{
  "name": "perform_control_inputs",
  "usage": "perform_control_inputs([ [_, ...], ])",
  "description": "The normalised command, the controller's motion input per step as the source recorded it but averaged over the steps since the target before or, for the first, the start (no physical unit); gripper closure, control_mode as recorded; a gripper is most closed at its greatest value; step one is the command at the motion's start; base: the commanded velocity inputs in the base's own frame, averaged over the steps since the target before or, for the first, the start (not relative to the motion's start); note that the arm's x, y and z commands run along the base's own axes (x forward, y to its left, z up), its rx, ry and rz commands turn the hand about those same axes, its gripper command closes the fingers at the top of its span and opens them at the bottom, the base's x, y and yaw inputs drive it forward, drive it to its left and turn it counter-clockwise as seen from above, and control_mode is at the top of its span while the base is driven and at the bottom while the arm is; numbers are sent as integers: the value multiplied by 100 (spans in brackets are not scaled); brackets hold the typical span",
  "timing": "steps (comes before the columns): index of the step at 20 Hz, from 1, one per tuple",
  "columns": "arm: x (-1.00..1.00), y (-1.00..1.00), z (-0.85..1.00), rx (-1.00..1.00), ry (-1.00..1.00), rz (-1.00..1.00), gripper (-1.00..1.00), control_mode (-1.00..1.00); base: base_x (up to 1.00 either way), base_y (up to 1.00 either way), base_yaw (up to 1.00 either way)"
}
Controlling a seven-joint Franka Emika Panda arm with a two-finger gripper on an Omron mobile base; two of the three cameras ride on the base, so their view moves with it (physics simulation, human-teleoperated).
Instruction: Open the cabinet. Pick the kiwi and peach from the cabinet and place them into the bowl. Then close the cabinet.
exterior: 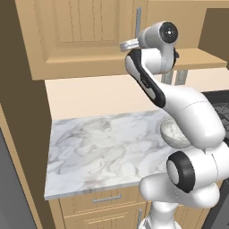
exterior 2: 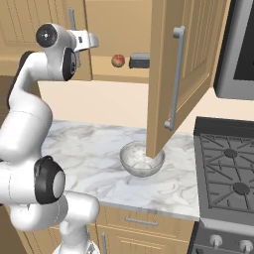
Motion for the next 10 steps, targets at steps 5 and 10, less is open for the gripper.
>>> perform_control_inputs([
  [5, 1, 0, -1, 0, 0, 0, 100, -100, 0, 0, 0],
  [10, 1, 6, 0, 0, -3, -4, 100, -100, 0, 0, 0],
])
